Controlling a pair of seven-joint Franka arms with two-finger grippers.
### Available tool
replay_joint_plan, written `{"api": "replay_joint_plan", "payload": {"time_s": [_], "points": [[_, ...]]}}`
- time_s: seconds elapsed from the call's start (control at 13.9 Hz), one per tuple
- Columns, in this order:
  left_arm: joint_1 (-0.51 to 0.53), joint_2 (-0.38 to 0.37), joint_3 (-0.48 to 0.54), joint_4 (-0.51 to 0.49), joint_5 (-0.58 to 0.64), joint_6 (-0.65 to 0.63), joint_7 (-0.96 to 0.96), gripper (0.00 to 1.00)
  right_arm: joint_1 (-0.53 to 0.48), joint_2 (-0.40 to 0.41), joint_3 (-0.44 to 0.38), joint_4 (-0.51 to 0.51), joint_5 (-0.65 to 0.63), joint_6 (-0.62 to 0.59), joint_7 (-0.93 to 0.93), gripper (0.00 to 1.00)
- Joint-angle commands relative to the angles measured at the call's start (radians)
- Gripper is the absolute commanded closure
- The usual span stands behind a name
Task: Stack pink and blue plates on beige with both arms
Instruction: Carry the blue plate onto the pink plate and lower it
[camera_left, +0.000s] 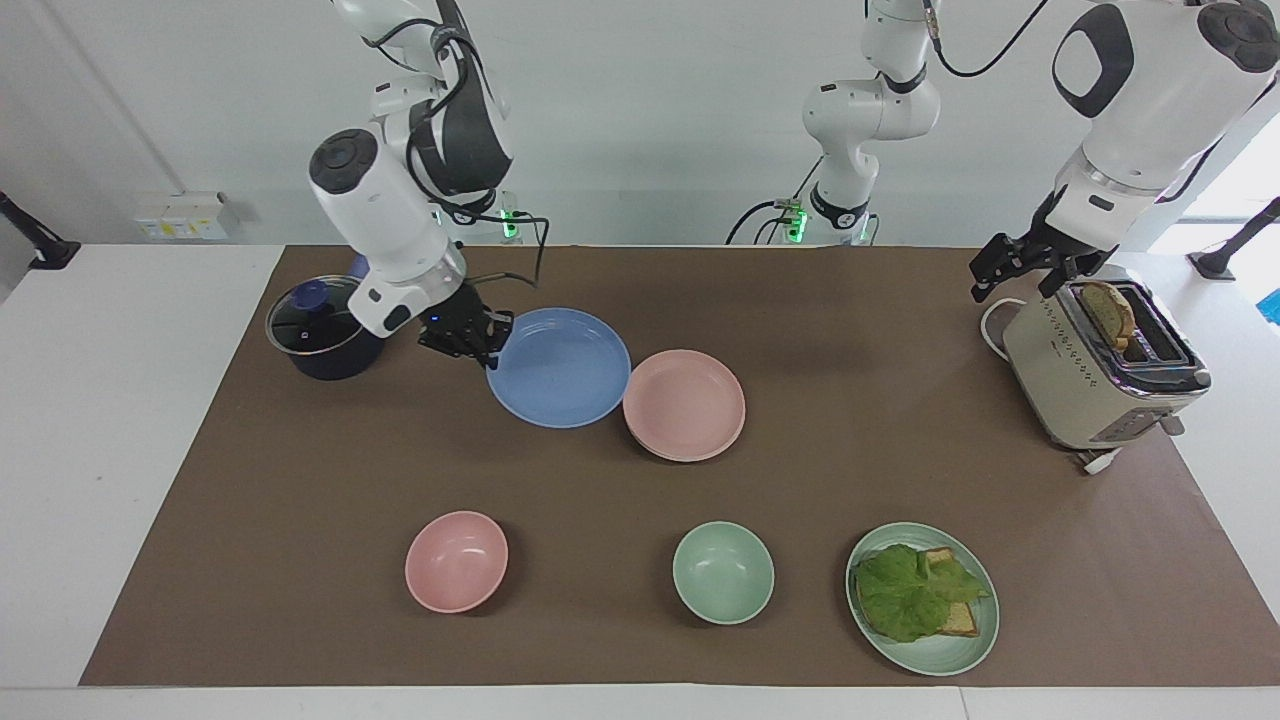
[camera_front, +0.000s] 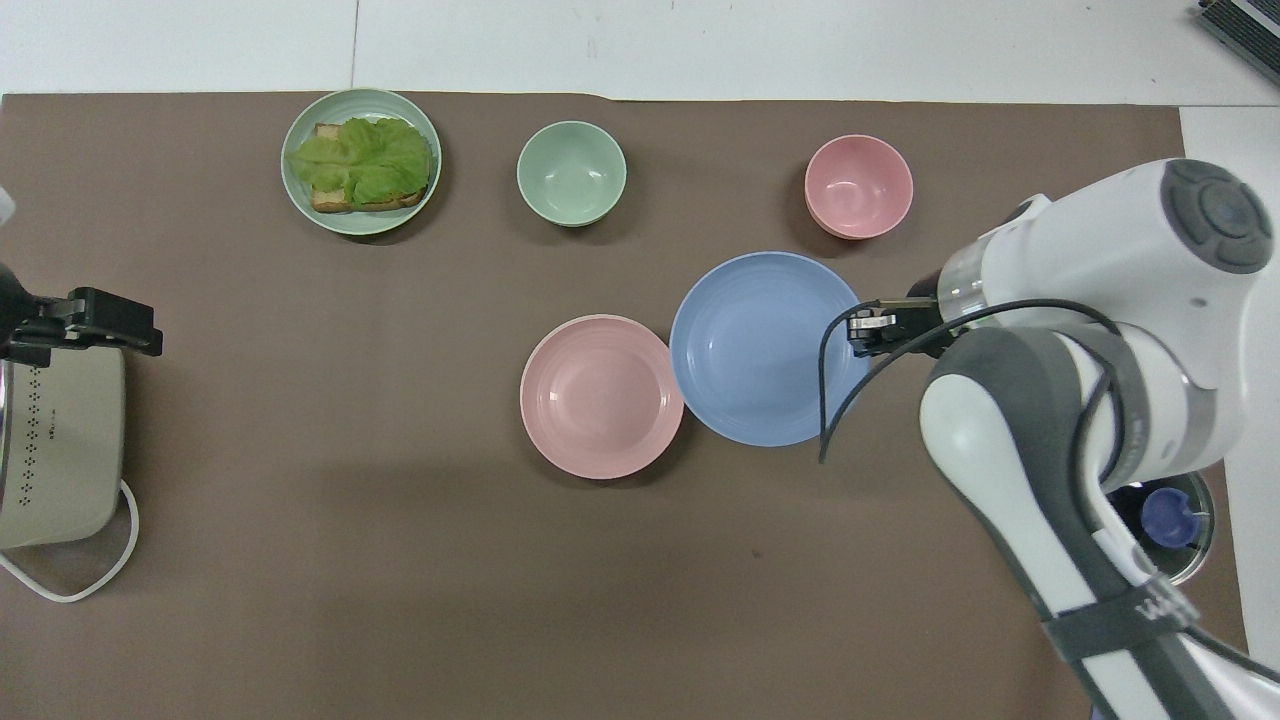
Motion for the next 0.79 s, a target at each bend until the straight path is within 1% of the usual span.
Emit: {"api": "replay_joint_plan", "payload": {"time_s": [0.0, 0.14, 0.22, 0.57, 0.72], "points": [[0.009, -0.022, -0.007, -0.025, 0.011, 0.015, 0.004, 0.00, 0.075, 0.032, -0.001, 0.020, -0.014, 0.037, 0.139, 1.00], [0.009, -0.021, -0.007, -0.025, 0.011, 0.013, 0.004, 0.00, 0.139, 0.083, -0.001, 0.040, -0.011, 0.083, 0.245, 1.00], [0.009, -0.021, -0.007, -0.025, 0.011, 0.013, 0.004, 0.00, 0.153, 0.092, -0.001, 0.040, -0.005, 0.104, 0.270, 1.00], [0.009, -0.021, -0.007, -0.023, 0.011, 0.013, 0.004, 0.00, 0.198, 0.138, 0.000, 0.023, 0.006, 0.155, 0.276, 1.00], [0.009, -0.021, -0.007, -0.025, 0.011, 0.013, 0.004, 0.00, 0.227, 0.141, 0.002, -0.013, 0.006, 0.189, 0.275, 1.00]]}}
